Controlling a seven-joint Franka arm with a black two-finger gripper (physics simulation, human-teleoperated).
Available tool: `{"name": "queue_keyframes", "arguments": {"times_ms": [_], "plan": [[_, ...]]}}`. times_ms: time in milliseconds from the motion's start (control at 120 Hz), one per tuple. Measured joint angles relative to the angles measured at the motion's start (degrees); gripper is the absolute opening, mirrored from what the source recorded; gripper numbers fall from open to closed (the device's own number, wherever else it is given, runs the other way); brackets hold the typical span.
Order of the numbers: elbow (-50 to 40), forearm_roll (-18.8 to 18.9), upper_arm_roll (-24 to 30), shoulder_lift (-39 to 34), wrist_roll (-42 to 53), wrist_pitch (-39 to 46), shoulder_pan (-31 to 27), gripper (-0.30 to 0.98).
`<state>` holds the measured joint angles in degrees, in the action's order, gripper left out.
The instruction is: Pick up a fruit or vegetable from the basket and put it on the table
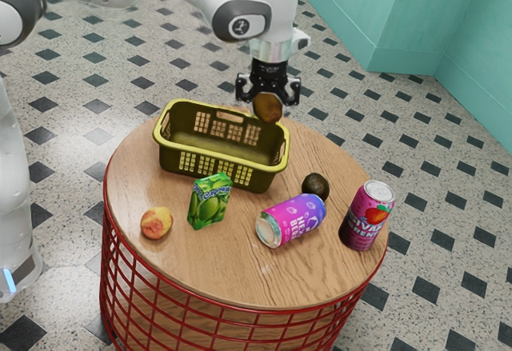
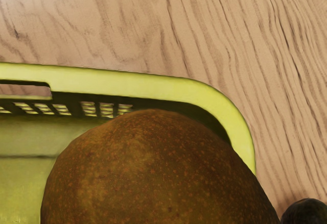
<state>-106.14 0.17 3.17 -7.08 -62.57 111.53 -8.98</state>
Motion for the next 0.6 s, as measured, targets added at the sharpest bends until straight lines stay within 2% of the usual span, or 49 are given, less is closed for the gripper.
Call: {"name": "queue_keyframes", "arguments": {"times_ms": [150,383,600], "plan": [[14.1,-0.2,-0.3,10.0,0.8,-5.8,0.9,0.35],[26.9,-0.3,-0.6,23.3,2.6,-10.1,-1.3,0.35],[43.0,-0.1,-0.2,36.0,4.5,-14.5,-1.1,0.34]]}}
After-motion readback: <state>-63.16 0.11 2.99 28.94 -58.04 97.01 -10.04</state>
